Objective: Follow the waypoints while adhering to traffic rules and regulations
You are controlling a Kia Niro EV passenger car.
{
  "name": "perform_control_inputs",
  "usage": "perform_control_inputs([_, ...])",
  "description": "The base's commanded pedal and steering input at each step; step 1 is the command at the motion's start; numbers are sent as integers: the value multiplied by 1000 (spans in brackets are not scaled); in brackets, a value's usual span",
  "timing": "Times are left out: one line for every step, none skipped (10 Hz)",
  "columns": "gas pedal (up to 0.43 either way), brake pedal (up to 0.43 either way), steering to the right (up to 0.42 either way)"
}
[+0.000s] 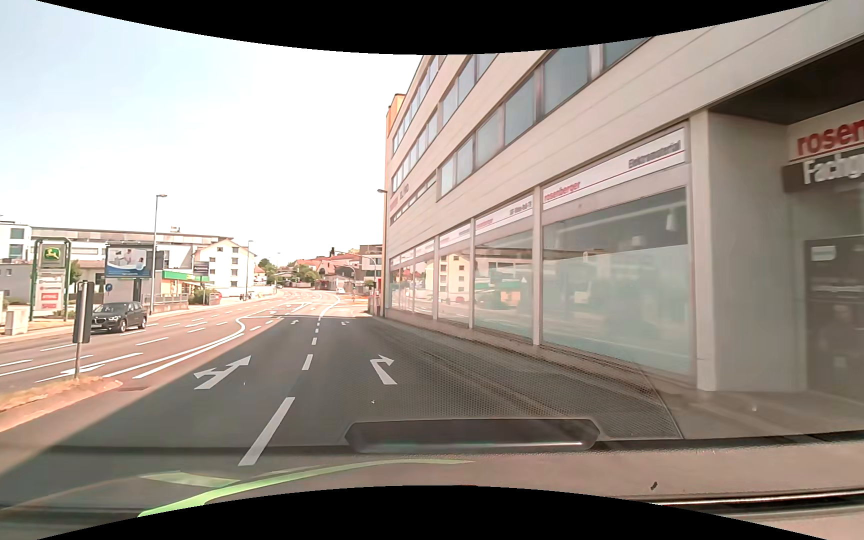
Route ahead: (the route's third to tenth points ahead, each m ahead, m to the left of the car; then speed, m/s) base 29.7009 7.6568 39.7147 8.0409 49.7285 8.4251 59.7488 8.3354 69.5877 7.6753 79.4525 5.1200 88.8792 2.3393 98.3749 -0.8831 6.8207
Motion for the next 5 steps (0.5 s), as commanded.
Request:
perform_control_inputs([130, 0, -176])
perform_control_inputs([130, 0, -149])
perform_control_inputs([130, 0, -122])
perform_control_inputs([138, 0, -104])
perform_control_inputs([138, 0, -93])
